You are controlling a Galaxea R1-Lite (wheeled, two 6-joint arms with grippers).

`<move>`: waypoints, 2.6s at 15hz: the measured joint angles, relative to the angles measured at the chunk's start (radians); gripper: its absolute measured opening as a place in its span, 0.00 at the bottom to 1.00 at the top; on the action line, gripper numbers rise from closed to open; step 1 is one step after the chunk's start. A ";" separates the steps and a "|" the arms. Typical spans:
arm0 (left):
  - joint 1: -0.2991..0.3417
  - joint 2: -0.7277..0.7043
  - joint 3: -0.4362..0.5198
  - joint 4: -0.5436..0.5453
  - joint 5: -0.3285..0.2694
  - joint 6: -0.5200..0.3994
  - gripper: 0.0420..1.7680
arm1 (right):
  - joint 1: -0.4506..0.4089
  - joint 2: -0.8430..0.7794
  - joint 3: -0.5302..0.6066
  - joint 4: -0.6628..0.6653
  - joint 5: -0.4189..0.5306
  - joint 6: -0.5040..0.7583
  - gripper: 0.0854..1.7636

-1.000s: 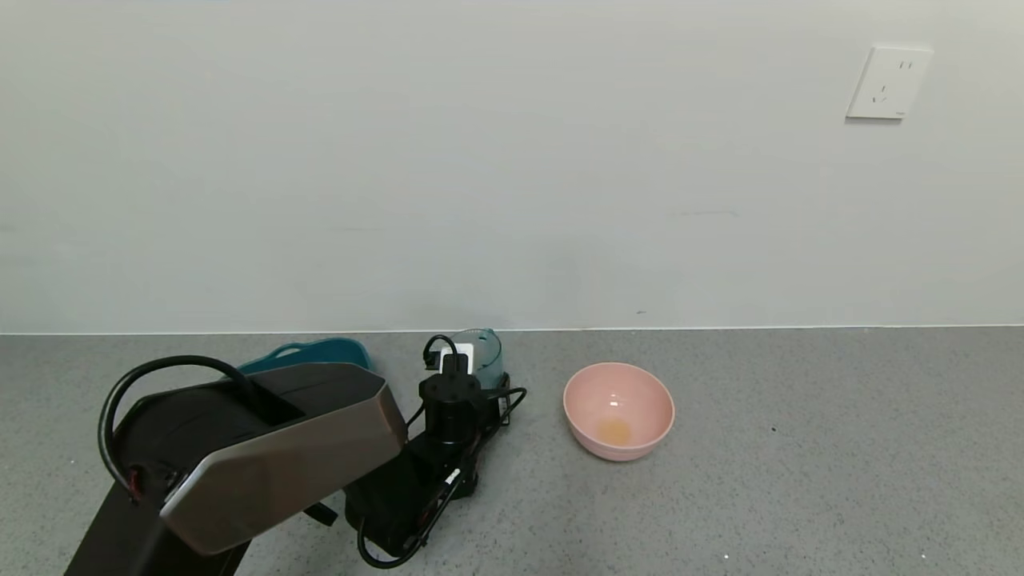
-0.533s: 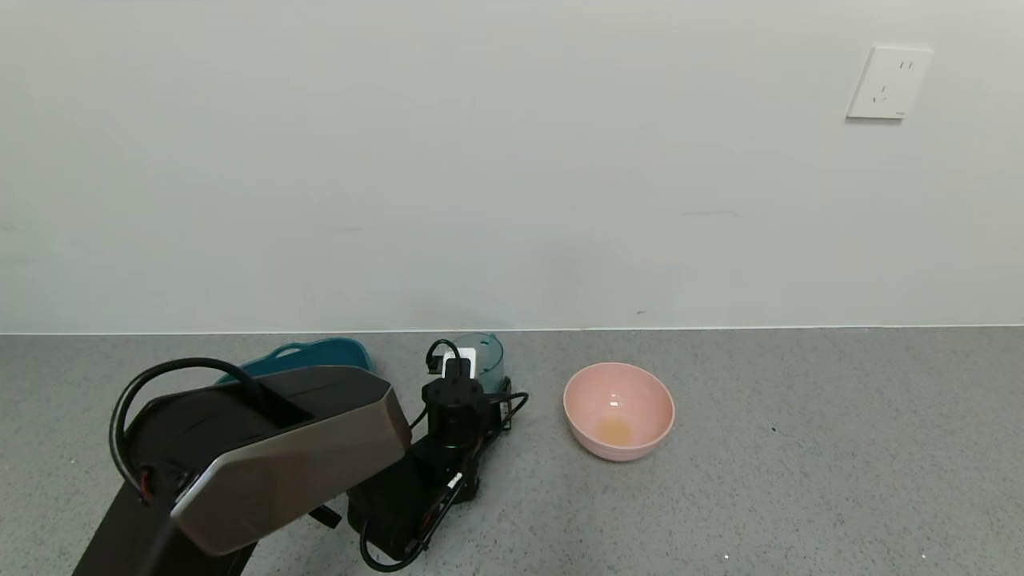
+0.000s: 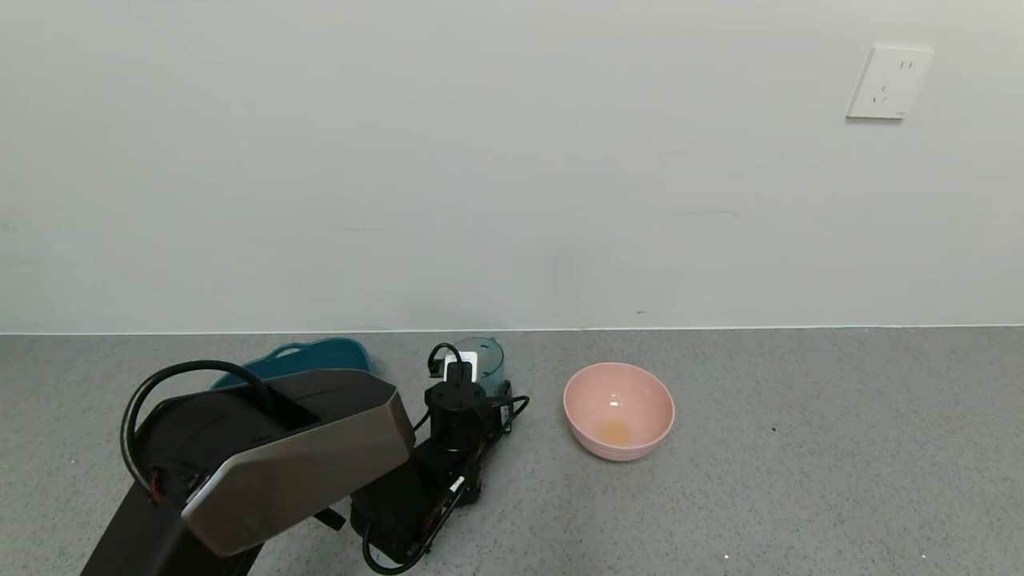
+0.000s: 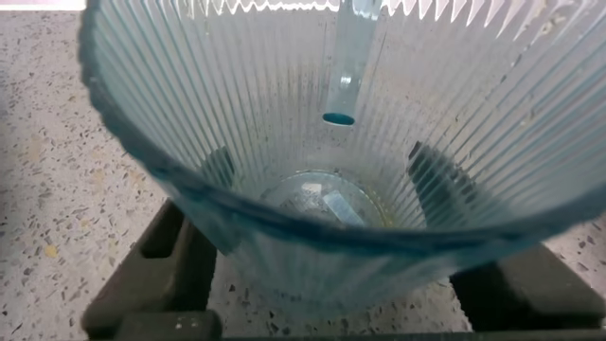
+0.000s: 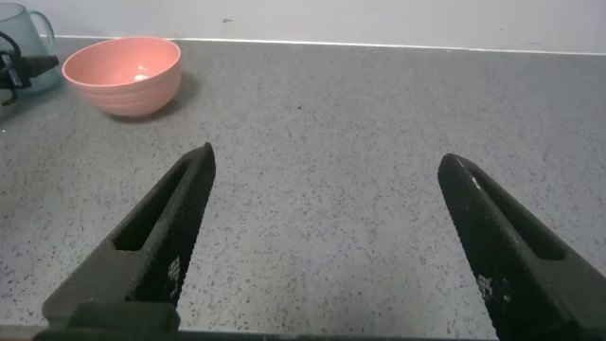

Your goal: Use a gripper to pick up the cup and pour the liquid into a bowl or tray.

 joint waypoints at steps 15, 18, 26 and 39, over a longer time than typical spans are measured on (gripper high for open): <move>-0.016 -0.142 0.087 0.129 -0.006 0.003 0.94 | 0.000 0.000 0.000 0.000 0.000 0.000 0.97; -0.021 -0.244 0.098 0.234 -0.009 0.006 0.95 | 0.000 0.000 0.000 0.000 0.000 0.000 0.97; -0.063 -0.652 0.076 0.702 -0.077 0.023 0.96 | 0.000 0.000 0.000 0.000 0.000 0.000 0.97; 0.006 -1.442 0.065 1.436 -0.250 0.161 0.97 | 0.000 0.000 0.000 0.000 0.000 0.000 0.97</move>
